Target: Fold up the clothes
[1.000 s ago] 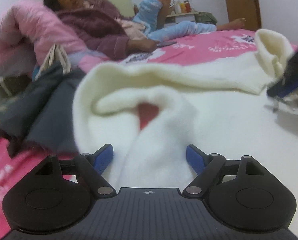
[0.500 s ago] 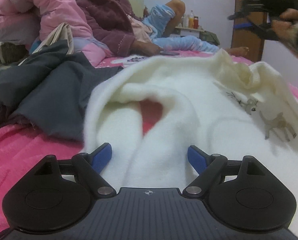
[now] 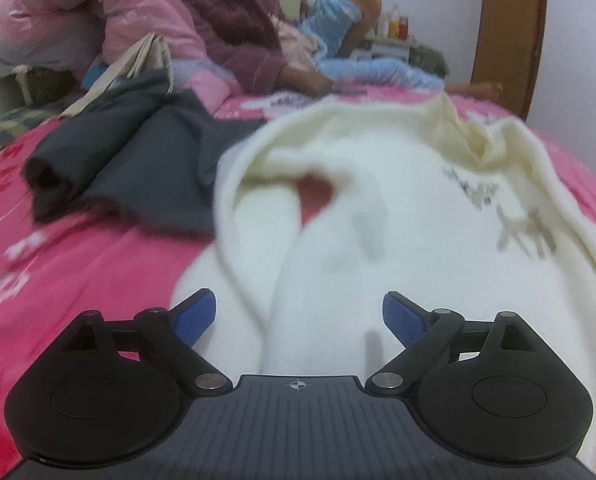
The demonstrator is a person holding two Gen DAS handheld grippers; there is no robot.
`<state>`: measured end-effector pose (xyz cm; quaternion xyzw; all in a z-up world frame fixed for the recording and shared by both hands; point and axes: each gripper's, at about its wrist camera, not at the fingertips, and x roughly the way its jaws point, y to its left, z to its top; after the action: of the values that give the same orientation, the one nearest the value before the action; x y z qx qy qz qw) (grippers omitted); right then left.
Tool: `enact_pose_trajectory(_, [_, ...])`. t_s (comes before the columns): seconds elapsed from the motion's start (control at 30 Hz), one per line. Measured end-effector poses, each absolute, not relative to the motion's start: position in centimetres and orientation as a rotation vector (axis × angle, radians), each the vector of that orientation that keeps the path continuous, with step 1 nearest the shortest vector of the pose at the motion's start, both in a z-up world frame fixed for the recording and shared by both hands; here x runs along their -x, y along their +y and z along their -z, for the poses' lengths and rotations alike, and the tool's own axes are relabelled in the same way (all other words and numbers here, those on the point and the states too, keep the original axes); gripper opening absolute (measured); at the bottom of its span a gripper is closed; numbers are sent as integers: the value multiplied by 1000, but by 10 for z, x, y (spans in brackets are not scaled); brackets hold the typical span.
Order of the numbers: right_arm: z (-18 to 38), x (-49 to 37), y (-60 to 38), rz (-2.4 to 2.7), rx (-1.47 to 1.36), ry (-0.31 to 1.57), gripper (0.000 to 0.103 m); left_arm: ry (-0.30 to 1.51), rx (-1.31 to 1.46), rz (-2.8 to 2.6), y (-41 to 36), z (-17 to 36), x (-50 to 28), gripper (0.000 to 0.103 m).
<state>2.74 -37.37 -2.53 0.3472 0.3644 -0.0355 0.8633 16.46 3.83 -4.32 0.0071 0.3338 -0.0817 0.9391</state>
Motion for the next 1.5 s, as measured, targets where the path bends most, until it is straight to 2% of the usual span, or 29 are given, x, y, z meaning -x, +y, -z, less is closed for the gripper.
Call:
enact_pose_trajectory(0.13, [69,11,-364,44,-821,831,71,741,-20,123,42,49,-130,93])
enact_pose_trajectory(0.23, [72,27,-349,-11,-791,792,71,772,-27,92,42,55,-109,93])
enact_pose_trajectory(0.3, [74,30,-339,-74,-799,818,60,776,-31,68,43,59,-97,93])
enact_pose_trajectory(0.4, [77,34,-324,-112,-755,842,34,769,-21,42,47,60,-86,93])
enact_pose_trajectory(0.43, [77,36,-320,-112,-730,838,22,768,-22,37,48,60,-84,93])
enact_pose_trajectory(0.47, [74,39,-321,-116,-728,829,18,768,-28,31,48,59,-82,93])
enact_pose_trajectory(0.57, [57,48,-331,-133,-742,769,14,763,-44,20,50,56,-78,92])
enact_pose_trajectory(0.77, [1,57,-370,-188,-816,569,13,756,-30,36,56,56,-69,92])
enact_pose_trajectory(1.0, [-4,-32,-412,-296,-962,662,12,768,32,80,58,58,-73,92])
enact_pose_trajectory(1.07, [-45,-59,-442,-252,-953,527,12,764,50,91,59,55,-73,92])
enact_pose_trajectory(1.13, [-97,-66,-478,-175,-930,274,13,754,66,100,60,52,-72,92])
enact_pose_trajectory(1.2, [-128,-53,-509,-71,-973,55,23,744,79,108,61,50,-71,92])
enact_pose_trajectory(1.23, [-133,-47,-522,-24,-1017,-4,51,747,85,111,62,50,-71,92])
enact_pose_trajectory(1.27, [-131,-43,-531,-4,-1055,-18,84,753,92,113,62,52,-73,92])
enact_pose_trajectory(1.3, [-124,-38,-536,7,-1083,-2,91,758,99,115,62,53,-74,92])
enact_pose_trajectory(1.4, [-84,-18,-529,37,-1105,125,91,780,108,118,62,57,-79,92])
enact_pose_trajectory(1.5, [-45,15,-503,-35,-1054,252,88,790,84,117,60,58,-83,92])
